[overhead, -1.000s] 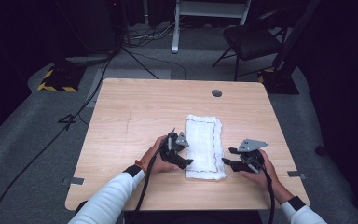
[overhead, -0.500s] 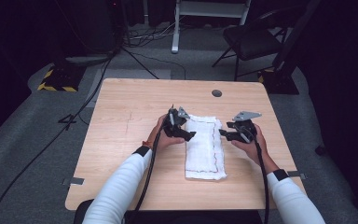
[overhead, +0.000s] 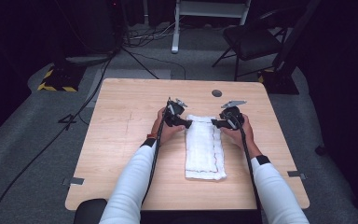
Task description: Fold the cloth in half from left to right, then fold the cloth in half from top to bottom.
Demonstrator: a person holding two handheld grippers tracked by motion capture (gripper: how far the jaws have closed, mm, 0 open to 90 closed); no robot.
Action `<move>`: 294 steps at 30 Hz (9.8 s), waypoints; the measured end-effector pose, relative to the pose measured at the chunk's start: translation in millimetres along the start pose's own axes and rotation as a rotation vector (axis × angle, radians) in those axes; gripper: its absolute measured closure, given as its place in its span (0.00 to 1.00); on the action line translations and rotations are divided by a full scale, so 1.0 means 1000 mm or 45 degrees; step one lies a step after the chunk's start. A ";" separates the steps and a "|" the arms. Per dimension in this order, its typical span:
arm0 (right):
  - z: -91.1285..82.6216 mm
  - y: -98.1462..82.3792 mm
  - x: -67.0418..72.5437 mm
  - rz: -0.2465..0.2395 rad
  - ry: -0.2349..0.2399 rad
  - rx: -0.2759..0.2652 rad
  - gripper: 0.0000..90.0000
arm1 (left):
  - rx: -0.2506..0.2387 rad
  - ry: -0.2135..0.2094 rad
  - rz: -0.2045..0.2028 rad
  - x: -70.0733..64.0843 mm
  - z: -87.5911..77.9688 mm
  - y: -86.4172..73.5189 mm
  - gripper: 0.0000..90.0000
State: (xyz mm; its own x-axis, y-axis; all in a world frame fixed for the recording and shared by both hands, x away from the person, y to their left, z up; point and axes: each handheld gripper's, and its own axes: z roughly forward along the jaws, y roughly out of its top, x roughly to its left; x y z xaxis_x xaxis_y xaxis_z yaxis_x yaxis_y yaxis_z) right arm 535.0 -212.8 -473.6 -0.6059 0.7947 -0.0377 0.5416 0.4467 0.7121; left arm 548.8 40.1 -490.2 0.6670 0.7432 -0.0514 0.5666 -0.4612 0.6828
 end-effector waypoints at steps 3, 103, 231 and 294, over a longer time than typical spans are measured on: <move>0.007 0.002 0.000 -0.006 -0.010 0.021 0.52 | 0.026 -0.017 0.013 -0.001 0.005 -0.001 0.26; -0.099 -0.057 0.054 -0.340 0.431 -0.179 0.93 | -0.159 -0.397 0.514 -0.080 -0.095 -0.056 0.94; -0.054 -0.056 0.076 -0.327 0.320 -0.011 0.41 | 0.035 -0.118 0.435 -0.061 -0.098 -0.084 0.21; -0.154 -0.189 -0.021 -0.015 0.039 -0.029 0.31 | 0.028 -0.005 0.070 0.008 -0.187 -0.214 0.19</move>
State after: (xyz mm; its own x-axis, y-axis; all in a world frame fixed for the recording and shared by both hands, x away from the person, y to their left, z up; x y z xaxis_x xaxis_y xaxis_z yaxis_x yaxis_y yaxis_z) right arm 355.4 -377.3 -499.3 -0.6299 0.7763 -0.0249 0.5212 0.4462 0.7275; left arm 342.2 235.4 -500.8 0.6994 0.7145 -0.0167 0.5391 -0.5120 0.6687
